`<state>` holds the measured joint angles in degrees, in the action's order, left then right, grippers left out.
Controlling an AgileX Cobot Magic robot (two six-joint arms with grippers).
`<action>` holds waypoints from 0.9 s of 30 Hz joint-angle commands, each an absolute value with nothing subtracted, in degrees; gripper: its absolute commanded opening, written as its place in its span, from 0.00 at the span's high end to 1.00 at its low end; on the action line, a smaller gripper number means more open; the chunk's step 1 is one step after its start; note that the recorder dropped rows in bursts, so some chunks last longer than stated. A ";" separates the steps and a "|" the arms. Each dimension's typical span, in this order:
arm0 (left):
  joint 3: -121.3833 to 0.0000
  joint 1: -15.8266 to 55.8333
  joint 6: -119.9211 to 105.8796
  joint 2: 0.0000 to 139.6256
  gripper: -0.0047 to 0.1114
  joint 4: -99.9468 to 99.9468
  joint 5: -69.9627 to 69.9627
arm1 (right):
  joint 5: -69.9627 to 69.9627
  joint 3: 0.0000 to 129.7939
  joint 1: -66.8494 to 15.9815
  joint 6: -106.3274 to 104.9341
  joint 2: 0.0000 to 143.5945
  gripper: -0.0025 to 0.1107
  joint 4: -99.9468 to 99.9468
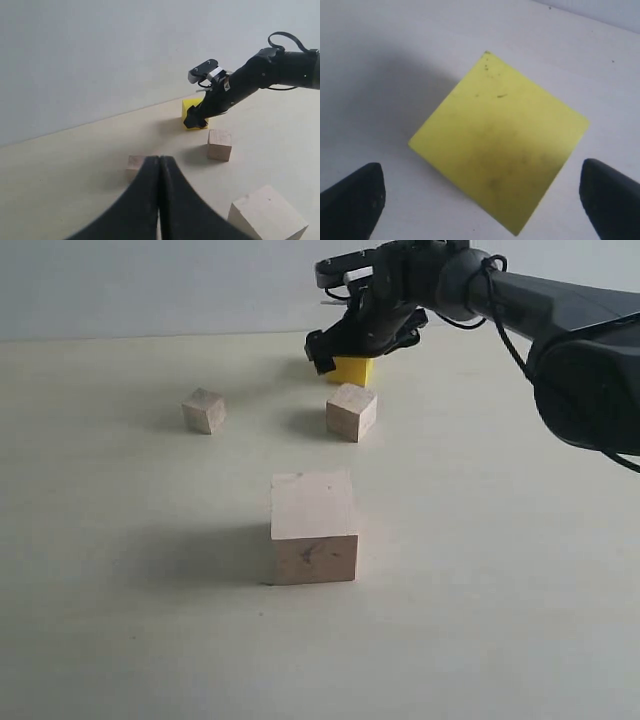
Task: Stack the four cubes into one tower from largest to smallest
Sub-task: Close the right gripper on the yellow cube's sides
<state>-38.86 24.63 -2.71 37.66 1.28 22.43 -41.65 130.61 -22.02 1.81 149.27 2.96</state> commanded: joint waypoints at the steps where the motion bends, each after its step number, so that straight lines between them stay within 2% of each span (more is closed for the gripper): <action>1: -38.68 24.51 -2.57 37.38 0.96 2.30 21.69 | -40.19 132.66 -21.36 -3.25 149.95 0.07 1.64; 15: -38.68 24.51 -2.57 37.38 0.96 2.76 21.69 | -35.50 133.06 -18.33 -18.87 150.91 0.07 -1.55; 21: -38.68 24.51 -2.57 37.38 0.96 3.51 21.69 | -35.12 133.06 -16.73 -24.79 150.91 0.07 -13.79; 27: -38.68 24.51 -2.57 37.38 0.96 3.51 21.69 | -34.77 133.06 -16.73 -26.18 151.29 0.07 -17.02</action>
<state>-38.86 24.63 -2.71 37.66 2.92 22.43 -35.86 132.61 -16.77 -25.92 150.98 -15.47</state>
